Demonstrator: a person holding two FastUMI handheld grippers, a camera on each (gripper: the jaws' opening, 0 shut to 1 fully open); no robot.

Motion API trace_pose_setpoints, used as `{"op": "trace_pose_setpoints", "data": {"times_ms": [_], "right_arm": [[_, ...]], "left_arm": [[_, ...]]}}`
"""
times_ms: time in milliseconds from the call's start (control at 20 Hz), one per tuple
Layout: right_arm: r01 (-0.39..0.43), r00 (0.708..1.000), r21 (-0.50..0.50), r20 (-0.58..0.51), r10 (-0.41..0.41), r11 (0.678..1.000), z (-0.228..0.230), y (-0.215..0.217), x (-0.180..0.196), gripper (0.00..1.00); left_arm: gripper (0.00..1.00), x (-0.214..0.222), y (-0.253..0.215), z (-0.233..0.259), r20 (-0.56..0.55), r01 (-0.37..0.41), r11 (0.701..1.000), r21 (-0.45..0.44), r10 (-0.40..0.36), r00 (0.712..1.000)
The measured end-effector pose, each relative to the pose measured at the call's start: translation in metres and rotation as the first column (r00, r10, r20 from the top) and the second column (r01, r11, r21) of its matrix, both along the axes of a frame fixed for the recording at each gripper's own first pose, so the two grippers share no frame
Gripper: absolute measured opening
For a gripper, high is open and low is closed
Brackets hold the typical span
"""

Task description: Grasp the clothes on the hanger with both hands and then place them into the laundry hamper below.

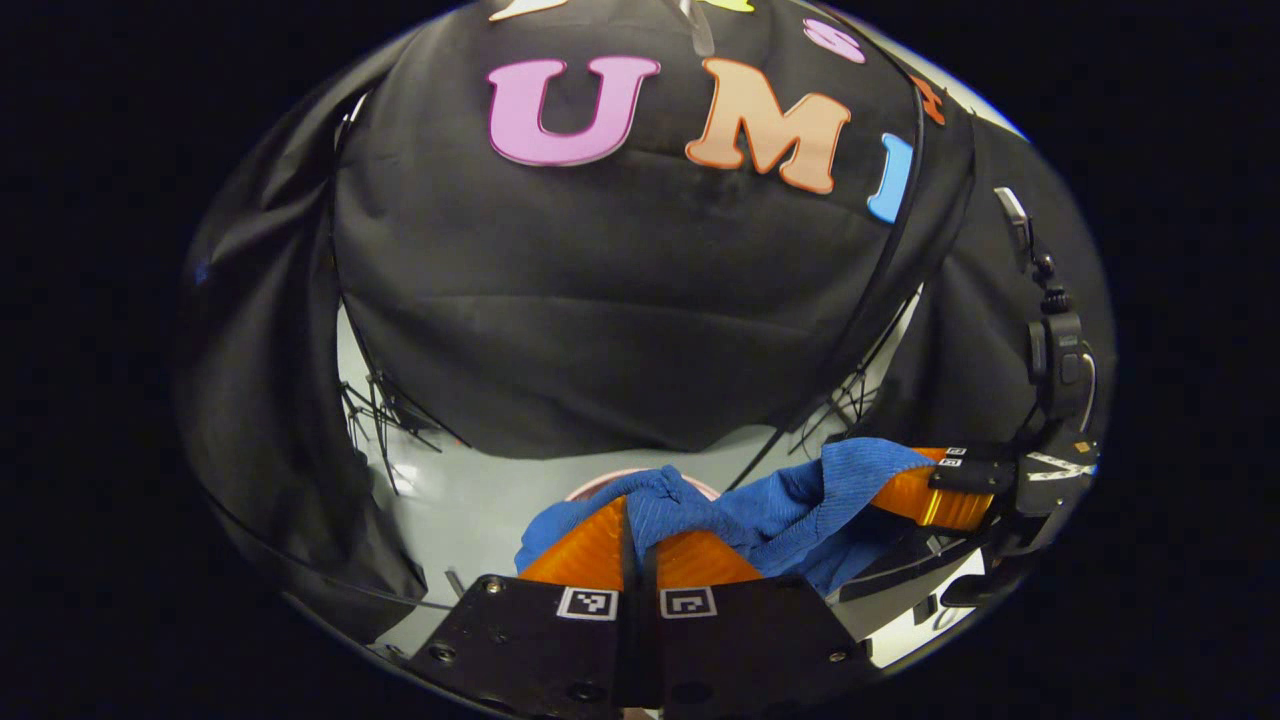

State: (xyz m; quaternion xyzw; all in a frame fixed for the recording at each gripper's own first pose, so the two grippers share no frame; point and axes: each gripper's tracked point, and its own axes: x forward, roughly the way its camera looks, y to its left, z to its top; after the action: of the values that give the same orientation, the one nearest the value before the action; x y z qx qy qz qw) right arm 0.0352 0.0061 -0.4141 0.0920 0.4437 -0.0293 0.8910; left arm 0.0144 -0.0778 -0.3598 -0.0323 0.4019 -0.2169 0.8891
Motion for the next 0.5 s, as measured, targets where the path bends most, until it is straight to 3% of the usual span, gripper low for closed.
{"op": "trace_pose_setpoints", "data": {"times_ms": [100,150,200,250,400,450,500], "right_arm": [[-0.010,0.999,0.004,-0.050,0.010,1.000,-0.011,0.004,-0.013,0.02],[-0.012,0.997,0.006,-0.077,0.013,1.000,-0.021,0.006,-0.021,0.06],[-0.017,0.994,0.009,-0.104,0.017,1.000,-0.029,0.008,-0.028,0.02],[-0.021,0.992,0.013,-0.127,0.022,1.000,-0.035,0.008,-0.034,0.07],[-0.052,0.981,0.018,-0.184,0.054,0.998,-0.046,0.014,-0.051,0.11],[-0.059,0.978,0.020,-0.200,0.062,0.998,-0.052,0.014,-0.059,0.12],[-0.062,0.975,0.024,-0.212,0.065,0.998,-0.052,0.015,-0.063,0.14]], "left_arm": [[0.03,-0.009,-0.003,-0.008,-0.048,0.020,1.000,0.018,-0.019,0.999],[0.05,-0.015,-0.003,-0.014,-0.066,0.028,0.999,0.021,-0.026,0.997],[0.06,-0.023,0.000,-0.022,-0.088,0.033,0.999,0.026,-0.031,0.996],[0.08,-0.029,0.002,-0.028,-0.105,0.037,0.999,0.028,-0.034,0.994],[0.15,-0.039,0.008,-0.042,-0.146,0.043,0.998,0.047,-0.036,0.989],[0.26,-0.042,0.009,-0.044,-0.156,0.045,0.998,0.049,-0.037,0.987],[0.24,-0.046,0.011,-0.044,-0.160,0.042,0.998,0.049,-0.034,0.986]]}}
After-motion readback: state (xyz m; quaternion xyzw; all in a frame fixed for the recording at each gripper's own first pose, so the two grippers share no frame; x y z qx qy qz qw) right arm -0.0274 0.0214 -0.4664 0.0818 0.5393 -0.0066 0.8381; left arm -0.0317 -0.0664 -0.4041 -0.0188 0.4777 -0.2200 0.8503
